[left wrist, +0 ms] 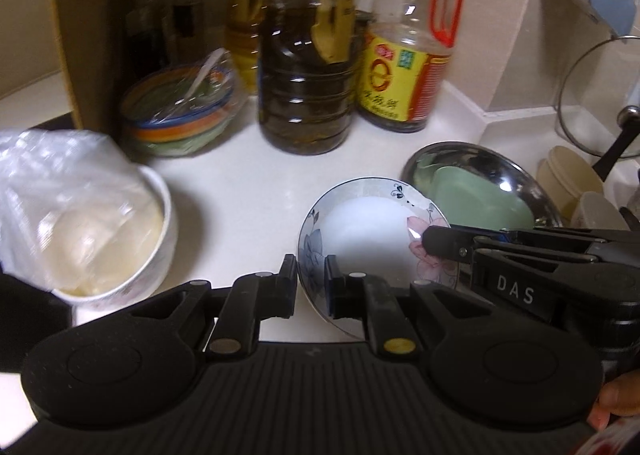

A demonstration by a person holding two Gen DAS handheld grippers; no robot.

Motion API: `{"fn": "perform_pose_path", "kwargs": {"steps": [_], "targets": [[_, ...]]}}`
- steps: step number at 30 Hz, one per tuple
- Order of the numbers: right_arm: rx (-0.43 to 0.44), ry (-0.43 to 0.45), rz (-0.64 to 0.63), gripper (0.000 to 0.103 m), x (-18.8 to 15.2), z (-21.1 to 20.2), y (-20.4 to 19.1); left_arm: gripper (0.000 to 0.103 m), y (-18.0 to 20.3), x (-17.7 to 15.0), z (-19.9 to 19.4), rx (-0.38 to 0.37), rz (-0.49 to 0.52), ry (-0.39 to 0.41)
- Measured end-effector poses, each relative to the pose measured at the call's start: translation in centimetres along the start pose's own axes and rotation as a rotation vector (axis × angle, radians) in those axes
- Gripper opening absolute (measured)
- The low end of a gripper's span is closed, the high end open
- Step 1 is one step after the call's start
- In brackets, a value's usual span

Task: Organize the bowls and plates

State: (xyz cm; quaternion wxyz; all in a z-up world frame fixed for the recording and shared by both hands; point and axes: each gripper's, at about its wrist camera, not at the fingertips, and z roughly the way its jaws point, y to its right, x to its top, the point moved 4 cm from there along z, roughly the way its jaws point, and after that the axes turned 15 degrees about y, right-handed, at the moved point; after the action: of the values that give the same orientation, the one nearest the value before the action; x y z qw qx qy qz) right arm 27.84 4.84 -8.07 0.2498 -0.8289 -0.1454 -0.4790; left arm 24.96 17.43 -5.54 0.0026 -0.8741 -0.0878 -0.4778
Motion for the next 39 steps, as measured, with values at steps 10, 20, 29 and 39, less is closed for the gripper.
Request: {"fn": "perform_pose_path", "kwargs": {"steps": [10, 20, 29, 39], "targets": [[-0.13, 0.048, 0.061, 0.007, 1.0, -2.1, 4.2, 0.012, 4.6, 1.4, 2.2, -0.128, 0.074, 0.01], [-0.245, 0.069, 0.117, 0.007, 1.5, -3.2, 8.5, 0.012, 8.6, 2.3, 4.6, -0.228, 0.128, -0.005], [-0.296, 0.062, 0.15, 0.007, 1.3, -3.2, 10.5, 0.012, 10.4, 2.4, 6.2, -0.266, 0.153, -0.028], [-0.332, 0.028, 0.159, 0.007, 0.7, -1.9, 11.6, 0.012, 10.9, 1.7, 8.5, -0.279, 0.164, -0.076]]}}
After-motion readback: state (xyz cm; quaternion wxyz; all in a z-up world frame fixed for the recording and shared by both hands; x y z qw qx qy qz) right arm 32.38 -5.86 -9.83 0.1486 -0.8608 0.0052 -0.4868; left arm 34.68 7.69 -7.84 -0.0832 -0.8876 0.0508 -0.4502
